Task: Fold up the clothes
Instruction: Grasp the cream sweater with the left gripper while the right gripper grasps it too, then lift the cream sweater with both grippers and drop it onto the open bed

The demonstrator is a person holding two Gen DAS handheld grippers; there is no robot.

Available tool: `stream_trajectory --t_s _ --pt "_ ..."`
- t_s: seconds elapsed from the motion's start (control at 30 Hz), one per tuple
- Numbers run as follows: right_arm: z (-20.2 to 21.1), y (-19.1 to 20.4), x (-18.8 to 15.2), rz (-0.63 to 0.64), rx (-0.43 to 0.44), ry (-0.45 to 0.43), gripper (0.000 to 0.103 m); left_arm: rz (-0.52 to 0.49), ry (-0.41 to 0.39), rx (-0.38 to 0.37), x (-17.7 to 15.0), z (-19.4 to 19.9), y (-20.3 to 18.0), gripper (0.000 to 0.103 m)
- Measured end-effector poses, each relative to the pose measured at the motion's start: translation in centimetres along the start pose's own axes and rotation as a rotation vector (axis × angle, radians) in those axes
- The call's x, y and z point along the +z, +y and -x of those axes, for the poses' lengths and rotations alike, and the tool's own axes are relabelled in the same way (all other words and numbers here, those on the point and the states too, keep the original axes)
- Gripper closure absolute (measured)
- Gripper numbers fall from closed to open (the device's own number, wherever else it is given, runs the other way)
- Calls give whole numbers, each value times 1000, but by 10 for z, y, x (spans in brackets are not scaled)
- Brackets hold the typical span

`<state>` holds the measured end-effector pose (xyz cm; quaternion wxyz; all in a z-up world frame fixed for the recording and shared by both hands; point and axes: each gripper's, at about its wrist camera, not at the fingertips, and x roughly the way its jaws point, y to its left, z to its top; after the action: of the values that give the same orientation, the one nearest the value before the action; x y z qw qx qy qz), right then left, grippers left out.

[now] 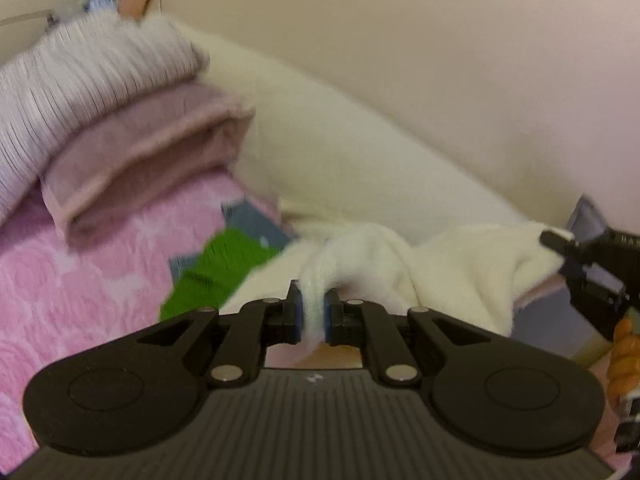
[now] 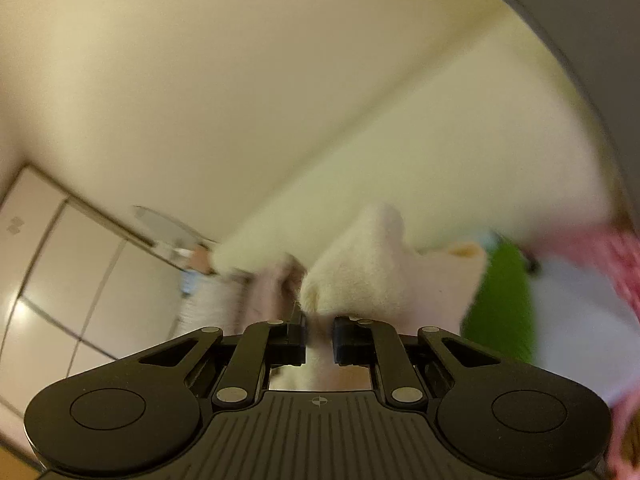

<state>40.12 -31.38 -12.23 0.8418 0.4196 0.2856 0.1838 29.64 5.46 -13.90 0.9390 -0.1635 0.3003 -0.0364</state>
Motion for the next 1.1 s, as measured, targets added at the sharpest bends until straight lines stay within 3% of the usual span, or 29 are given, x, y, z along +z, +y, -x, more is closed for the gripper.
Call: stream_trajectory --t_s 0.13,0.23,0.37,0.6,0.67,0.77,0.83,0.87,0.9,0.93,1.0,1.03,1.1 --pt "7 66 -1 105 167 -4 93 31 -173 53 9 80 13 96" --pt "11 124 -18 198 320 31 93 39 -285 137 7 153 28 97" --pt "14 198 -60 287 484 116 93 61 -413 248 -5 258 47 97" --pt "31 309 -143 346 681 236 93 44 -596 479 -39 448 50 97" --pt "37 335 -171 350 711 299 93 48 -601 536 -53 488 48 97" --pt "44 358 -231 434 703 458 91 92 -541 602 -85 527 52 97" --pt "47 367 -276 511 679 585 86 149 -444 667 -112 533 69 96" --pt "45 360 -305 569 629 666 74 212 -356 703 -129 529 85 95" --pt "43 353 -333 625 577 745 50 288 -254 739 -147 523 103 94" --pt "41 346 -362 682 523 825 39 362 -151 773 -164 516 120 94" --pt "40 323 -414 822 359 961 35 490 18 821 -203 505 148 91" --pt "45 307 -436 892 276 1011 35 538 67 831 -225 501 156 91" --pt "61 277 -465 1002 189 1073 35 624 131 808 -261 501 160 91"
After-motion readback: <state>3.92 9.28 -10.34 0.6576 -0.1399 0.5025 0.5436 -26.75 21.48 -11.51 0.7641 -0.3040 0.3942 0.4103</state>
